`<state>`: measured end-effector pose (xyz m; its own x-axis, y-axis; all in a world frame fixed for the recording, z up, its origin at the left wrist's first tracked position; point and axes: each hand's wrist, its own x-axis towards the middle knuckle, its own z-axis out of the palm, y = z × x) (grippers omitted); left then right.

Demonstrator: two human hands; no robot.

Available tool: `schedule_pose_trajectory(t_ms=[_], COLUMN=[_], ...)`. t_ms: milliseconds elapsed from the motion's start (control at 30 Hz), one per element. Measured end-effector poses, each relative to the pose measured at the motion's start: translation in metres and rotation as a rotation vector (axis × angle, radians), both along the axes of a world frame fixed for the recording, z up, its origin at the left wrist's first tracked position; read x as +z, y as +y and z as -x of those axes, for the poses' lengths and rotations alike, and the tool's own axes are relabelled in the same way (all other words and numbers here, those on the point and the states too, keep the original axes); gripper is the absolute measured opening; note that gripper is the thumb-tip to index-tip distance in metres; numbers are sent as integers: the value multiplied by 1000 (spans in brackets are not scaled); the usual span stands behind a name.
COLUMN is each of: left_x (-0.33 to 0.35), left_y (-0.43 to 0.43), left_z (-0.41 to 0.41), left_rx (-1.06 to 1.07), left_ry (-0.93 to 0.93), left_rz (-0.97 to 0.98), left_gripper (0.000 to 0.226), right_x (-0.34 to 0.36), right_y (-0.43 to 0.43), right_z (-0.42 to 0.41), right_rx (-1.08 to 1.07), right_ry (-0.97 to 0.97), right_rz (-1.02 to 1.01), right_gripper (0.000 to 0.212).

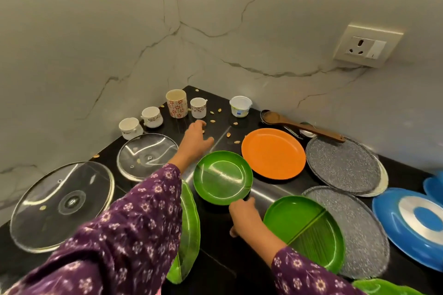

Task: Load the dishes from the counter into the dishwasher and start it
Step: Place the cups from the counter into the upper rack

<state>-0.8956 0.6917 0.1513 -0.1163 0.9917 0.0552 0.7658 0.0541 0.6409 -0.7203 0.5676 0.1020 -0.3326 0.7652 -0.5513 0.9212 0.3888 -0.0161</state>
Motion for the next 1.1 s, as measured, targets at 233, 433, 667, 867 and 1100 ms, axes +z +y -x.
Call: schedule_pose_trajectory(t_ms=[233, 433, 667, 867, 1100], left_x=[-15, -26, -45, -57, -50], left_y=[88, 151, 187, 201, 212], left_z=[9, 18, 23, 28, 32], left_rx=[57, 106, 96, 90, 237], left_ry=[119, 171, 186, 327, 474], left_rz=[99, 92, 110, 176, 173], left_gripper=[66, 82, 92, 103, 94], right_x=[-2, -15, -15, -15, -26], right_y=[19, 24, 23, 22, 23], right_z=[5, 4, 12, 12, 13], right_rx=[225, 343, 348, 334, 297], right_ry=[-157, -202, -297, -258, -175], right_rz=[58, 56, 110, 166, 138], right_gripper=[42, 35, 18, 32, 32])
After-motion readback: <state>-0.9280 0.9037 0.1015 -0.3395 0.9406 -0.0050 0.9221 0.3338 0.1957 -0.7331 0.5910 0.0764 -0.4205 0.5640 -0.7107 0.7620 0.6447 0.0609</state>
